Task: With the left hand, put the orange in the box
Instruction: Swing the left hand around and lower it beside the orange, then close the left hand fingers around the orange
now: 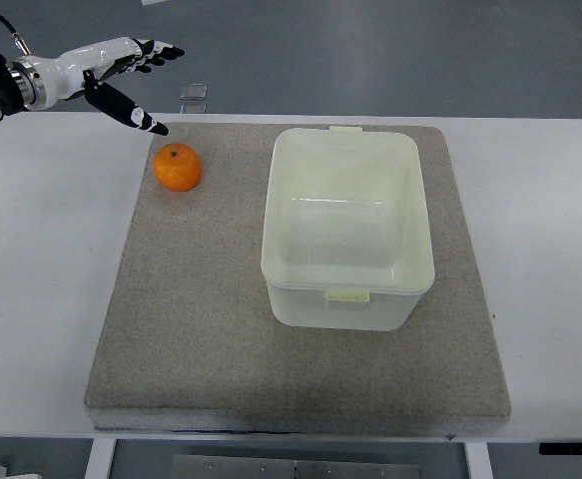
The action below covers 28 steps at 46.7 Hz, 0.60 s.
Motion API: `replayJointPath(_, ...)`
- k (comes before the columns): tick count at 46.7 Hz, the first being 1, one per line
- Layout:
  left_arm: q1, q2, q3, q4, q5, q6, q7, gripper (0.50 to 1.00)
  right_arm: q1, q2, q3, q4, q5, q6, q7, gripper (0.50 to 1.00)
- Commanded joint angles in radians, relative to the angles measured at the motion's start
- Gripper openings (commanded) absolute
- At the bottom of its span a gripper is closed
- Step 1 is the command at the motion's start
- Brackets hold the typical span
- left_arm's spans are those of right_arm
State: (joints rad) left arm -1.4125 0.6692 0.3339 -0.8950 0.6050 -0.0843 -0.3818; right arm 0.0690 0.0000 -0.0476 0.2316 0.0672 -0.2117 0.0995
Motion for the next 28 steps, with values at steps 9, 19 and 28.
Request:
replayJointPath(9, 0.05, -0.011, -0.006, 0.005, 0.114, 0.012, -0.002, 0.99, 0.0, 0.0, 0.0, 0.0, 0.0, 0.0, 0.0, 0.944)
replayJointPath(19, 0.151, -0.039, -0.082, 0.014, 0.107, 0.02, -0.002, 0.99, 0.0, 0.0, 0.0, 0.0, 0.0, 0.0, 0.0, 0.944)
replayJointPath(28, 0.201, -0.097, -0.085, 0.111, 0.118, 0.032, -0.002, 0.988, 0.0, 0.0, 0.0, 0.0, 0.0, 0.0, 0.0, 0.944)
